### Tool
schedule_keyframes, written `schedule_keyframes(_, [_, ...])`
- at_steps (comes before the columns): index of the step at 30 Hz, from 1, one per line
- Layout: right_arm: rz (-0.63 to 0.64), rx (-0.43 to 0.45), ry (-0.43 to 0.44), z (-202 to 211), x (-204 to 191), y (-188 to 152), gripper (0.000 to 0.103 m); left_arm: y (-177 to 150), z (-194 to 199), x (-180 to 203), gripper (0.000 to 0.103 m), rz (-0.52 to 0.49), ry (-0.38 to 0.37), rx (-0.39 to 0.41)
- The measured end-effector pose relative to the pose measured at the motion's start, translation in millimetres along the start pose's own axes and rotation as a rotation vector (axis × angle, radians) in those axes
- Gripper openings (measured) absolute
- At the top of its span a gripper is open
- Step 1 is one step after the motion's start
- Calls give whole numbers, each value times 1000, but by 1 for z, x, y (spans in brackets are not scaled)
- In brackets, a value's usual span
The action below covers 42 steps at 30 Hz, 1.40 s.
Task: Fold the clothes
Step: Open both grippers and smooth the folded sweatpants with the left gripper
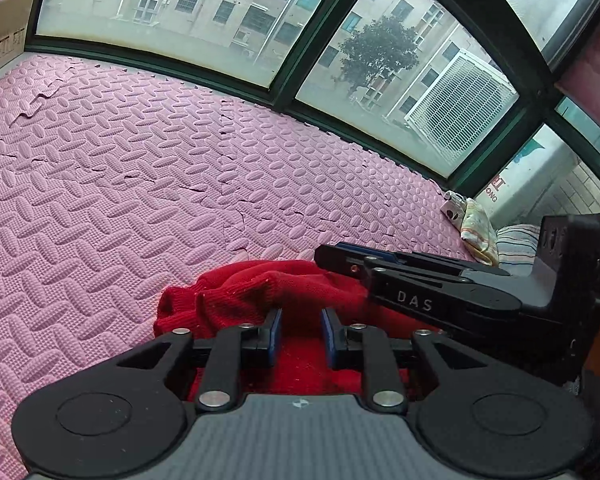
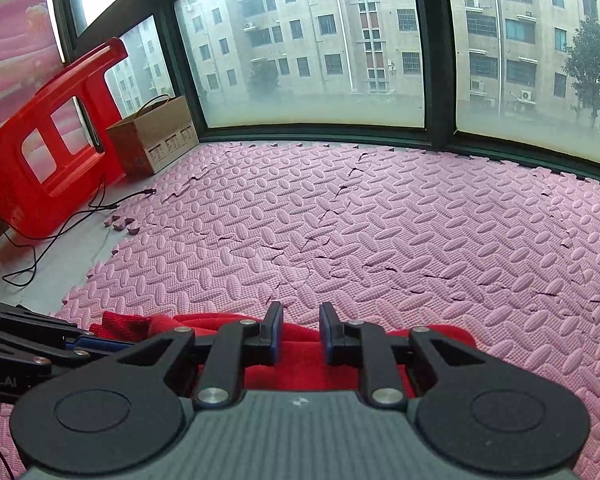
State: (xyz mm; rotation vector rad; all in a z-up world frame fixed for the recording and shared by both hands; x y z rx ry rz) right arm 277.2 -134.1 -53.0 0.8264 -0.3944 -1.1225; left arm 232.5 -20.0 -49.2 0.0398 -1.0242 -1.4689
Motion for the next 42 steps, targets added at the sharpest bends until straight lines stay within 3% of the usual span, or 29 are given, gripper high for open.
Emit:
schedule_keyframes(7, [-5, -14, -78, 23, 42, -18, 24, -12, -1, -6, 24, 33, -17, -5])
schedule_keyframes(15, [-71, -43, -102, 0, 63, -36, 23, -10, -8, -12, 22, 39, -12, -6])
schedule_keyframes(20, [-46, -24, -86, 28, 59, -30, 24, -9, -2, -4, 26, 23, -24, -5])
schedule_keyframes(23, [-27, -22, -78, 50, 54, -36, 24, -10, 3, 3, 39, 4, -26, 6])
schedule_keyframes(26, [3, -26, -77, 69, 44, -49, 24, -10, 9, 7, 44, -9, -21, 20])
schedule_keyframes(36, [59, -11, -135, 87, 27, -83, 24, -12, 33, 8, 45, -27, 9, 64])
schedule_keyframes(42, [121, 58, -39, 100, -6, -59, 24, -3, 43, 6, 44, -33, 33, 98])
Point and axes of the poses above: each gripper's, at about its wrist camera, not at the fingertips, and z roughly against the way its jaws point, x to its right, y to its top, the point moved 10 cm from there along -z, roughly the way its jaws point, and after that the axes turned 5 degrees about -y, right-handed, at the moved point
